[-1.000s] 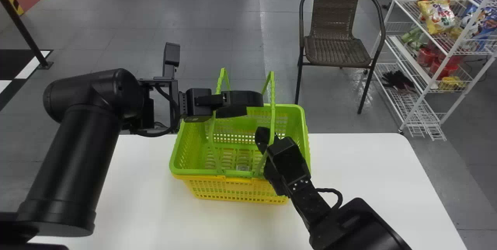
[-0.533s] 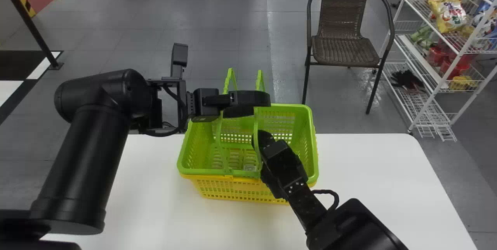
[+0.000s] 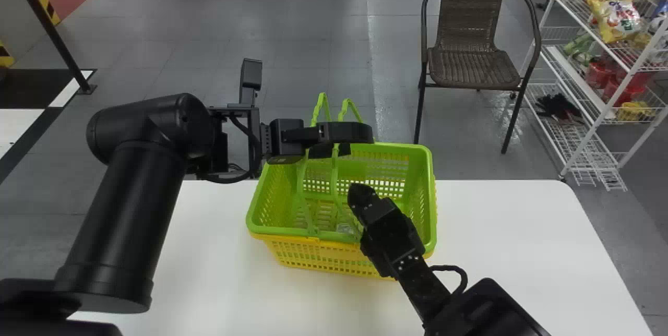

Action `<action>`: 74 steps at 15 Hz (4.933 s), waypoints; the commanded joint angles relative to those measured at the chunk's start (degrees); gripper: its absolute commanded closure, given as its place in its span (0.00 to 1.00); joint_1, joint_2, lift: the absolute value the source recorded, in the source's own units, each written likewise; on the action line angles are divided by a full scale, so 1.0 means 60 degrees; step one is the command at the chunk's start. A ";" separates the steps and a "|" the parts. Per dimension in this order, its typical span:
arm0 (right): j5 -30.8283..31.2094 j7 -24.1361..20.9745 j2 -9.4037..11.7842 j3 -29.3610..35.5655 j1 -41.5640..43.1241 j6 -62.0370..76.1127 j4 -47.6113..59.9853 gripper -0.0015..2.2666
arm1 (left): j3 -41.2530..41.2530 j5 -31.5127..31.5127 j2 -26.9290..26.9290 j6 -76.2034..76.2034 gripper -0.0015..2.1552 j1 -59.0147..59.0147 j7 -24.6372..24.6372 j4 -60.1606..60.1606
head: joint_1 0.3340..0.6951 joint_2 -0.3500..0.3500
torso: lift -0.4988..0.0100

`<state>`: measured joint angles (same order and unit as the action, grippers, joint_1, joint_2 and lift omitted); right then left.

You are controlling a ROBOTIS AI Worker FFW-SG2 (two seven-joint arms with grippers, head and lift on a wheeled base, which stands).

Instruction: Grasp handle with right gripper to insert into left gripper then lift and swing left to center

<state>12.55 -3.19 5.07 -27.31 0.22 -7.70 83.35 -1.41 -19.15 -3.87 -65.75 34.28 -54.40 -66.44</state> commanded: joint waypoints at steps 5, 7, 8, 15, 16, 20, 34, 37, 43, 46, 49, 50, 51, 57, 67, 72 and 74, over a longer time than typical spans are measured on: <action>-0.0304 -0.0010 0.0780 0.1050 -0.1575 0.0821 0.1270 0.97 | 0.0059 -0.0309 0.0044 -0.0022 0.04 0.0014 -0.0015 0.0044 | 1.00 0.45 | 0.98; -0.0568 -0.0010 0.0898 0.1431 -0.2146 0.1436 0.1504 0.97 | 0.0073 -0.0324 0.0044 -0.0022 0.04 0.0029 -0.0015 0.0102 | 1.00 0.42 | 0.98; -0.0641 -0.0010 0.0927 0.1636 -0.2439 0.1759 0.1577 0.97 | 0.0088 -0.0397 0.0044 -0.0022 0.04 0.0043 -0.0015 0.0117 | 1.00 0.41 | 0.98; -0.1535 0.0005 0.0971 0.2910 -0.4036 0.4307 0.1328 0.75 | 0.0161 -0.0895 0.0058 -0.0110 0.04 0.0219 0.0102 0.0263 | 1.00 0.30 | 0.98; -0.1622 0.0005 0.0971 0.3042 -0.4182 0.4630 0.1255 0.53 | 0.0161 -0.1056 0.0058 -0.0169 0.04 0.0248 0.0117 0.0263 | 1.00 0.29 | 0.98; -0.1828 0.0005 0.1044 0.3321 -0.4739 0.5801 0.1006 0.00 | 0.0205 -0.1437 0.0044 -0.0579 0.04 0.0395 0.0205 0.0263 | 1.00 0.23 | 0.98; -0.2340 0.0078 0.1044 0.3819 -0.5120 0.8175 -0.0635 0.01 | 0.0586 -0.1950 -0.0059 -0.3596 0.03 0.2768 0.0410 0.1216 | 1.00 0.12 | 0.98; -0.2399 0.0108 0.1044 0.3819 -0.5120 0.8350 -0.0796 0.01 | 0.0615 -0.1964 -0.0059 -0.3860 0.03 0.3486 0.0410 0.1743 | 1.00 0.11 | 0.98; -0.2399 0.0122 0.1044 0.3819 -0.5120 0.8467 -0.0928 0.01 | 0.0689 -0.2374 -0.0161 -0.4047 0.03 0.4877 0.0410 0.2739 | 1.00 0.12 | 0.98; -0.2399 0.0122 0.1044 0.3819 -0.5120 0.8467 -0.0942 0.01 | 0.0689 -0.2477 -0.0220 -0.4047 0.03 0.5156 0.0439 0.2842 | 1.00 0.12 | 0.98; -0.2399 0.0122 0.1044 0.3819 -0.5135 0.8467 -0.0971 0.01 | 0.0747 -0.2755 -0.0366 -0.4047 0.03 0.5551 0.0439 0.3164 | 1.00 0.13 | 0.98; -0.2399 0.0122 0.1044 0.3819 -0.5135 0.8467 -0.1001 0.01 | 0.0747 -0.2887 -0.0454 -0.4047 0.04 0.5624 0.0439 0.3296 | 1.00 0.13 | 0.98; -0.2413 0.0122 0.1044 0.3819 -0.5135 0.8467 -0.1030 0.01 | 0.0747 -0.2960 -0.0484 -0.4047 0.07 0.5712 0.0512 0.3369 | 1.00 0.13 | 0.98; -0.2399 0.0152 0.1044 0.3819 -0.5149 0.8467 -0.1089 0.01 | 0.0762 -0.2990 -0.0601 -0.4047 0.53 0.5756 0.0556 0.3559 | 1.00 0.15 | 0.98; -0.2457 0.0166 0.1044 0.3819 -0.5149 0.8555 -0.1191 0.02 | 0.0542 -0.2594 -0.0879 -0.4047 0.99 0.6313 0.0205 0.3735 | 1.00 0.17 | 0.98; -0.2472 0.0166 0.1044 0.3819 -0.5149 0.8731 -0.1367 0.02 | -0.0073 -0.2477 -0.2095 -0.4047 0.99 0.6401 -0.0088 0.3735 | 1.00 0.22 | 0.98; -0.2531 0.0166 0.1044 0.3819 -0.5149 0.8790 -0.1367 0.02 | -0.0146 -0.2491 -0.2915 -0.4047 0.99 0.6401 -0.0293 0.3720 | 1.00 0.26 | 0.98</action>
<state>-2.42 -2.19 11.34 -4.39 -30.67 44.82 75.19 -2.00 -34.05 -18.05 -89.96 72.68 -55.77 -44.04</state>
